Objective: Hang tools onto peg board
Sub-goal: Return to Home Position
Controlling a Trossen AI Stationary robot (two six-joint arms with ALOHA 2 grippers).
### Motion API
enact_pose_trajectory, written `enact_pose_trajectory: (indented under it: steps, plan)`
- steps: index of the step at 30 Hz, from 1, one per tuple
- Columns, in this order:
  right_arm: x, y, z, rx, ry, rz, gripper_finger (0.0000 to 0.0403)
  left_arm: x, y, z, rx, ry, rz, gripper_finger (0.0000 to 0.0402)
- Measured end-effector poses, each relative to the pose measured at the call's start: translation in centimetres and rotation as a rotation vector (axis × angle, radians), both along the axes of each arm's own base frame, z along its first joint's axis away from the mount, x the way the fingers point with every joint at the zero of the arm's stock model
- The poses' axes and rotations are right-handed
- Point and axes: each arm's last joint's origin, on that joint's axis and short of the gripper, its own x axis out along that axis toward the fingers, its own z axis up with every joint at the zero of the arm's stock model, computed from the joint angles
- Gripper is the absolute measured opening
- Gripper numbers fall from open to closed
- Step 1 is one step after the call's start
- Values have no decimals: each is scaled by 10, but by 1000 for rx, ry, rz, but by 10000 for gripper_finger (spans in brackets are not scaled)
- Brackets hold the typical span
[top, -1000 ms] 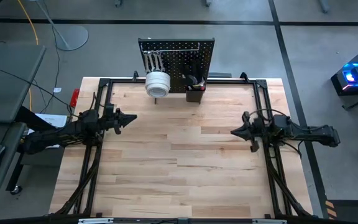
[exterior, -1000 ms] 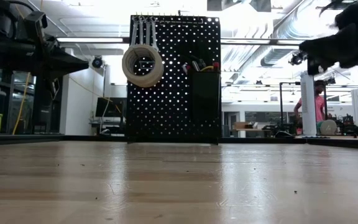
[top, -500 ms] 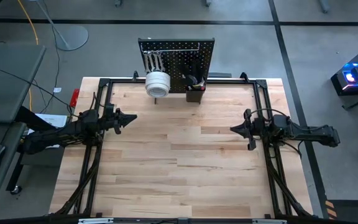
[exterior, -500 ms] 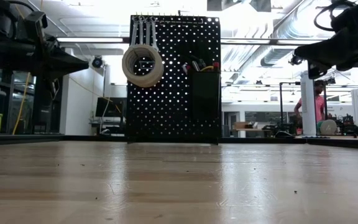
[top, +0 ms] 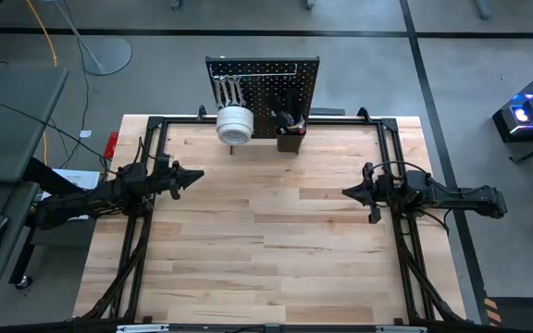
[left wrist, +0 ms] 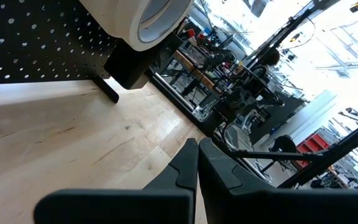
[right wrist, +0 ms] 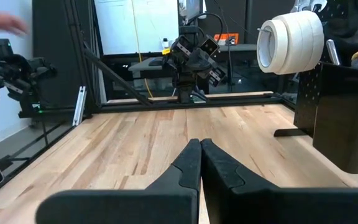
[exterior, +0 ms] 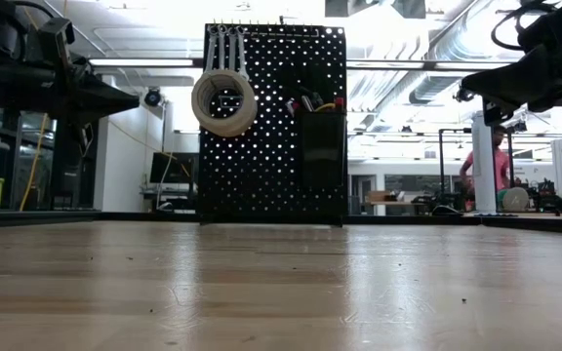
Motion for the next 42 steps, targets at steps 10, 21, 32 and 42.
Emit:
enact_pose_trajectory:
  steps: [10,21,32,42]
  plan:
    - [0,0,0,0,2,0,0,-2,-4,4,67,-28,-41,0]
    - [0,0,0,0,1,0,0,1,-25,2,846,102,-247,0]
    - [0,0,0,-1,1,0,0,1,-29,2,755,80,-286,0]
    - [0,0,0,-1,1,0,0,1,-29,2,757,81,-286,0]
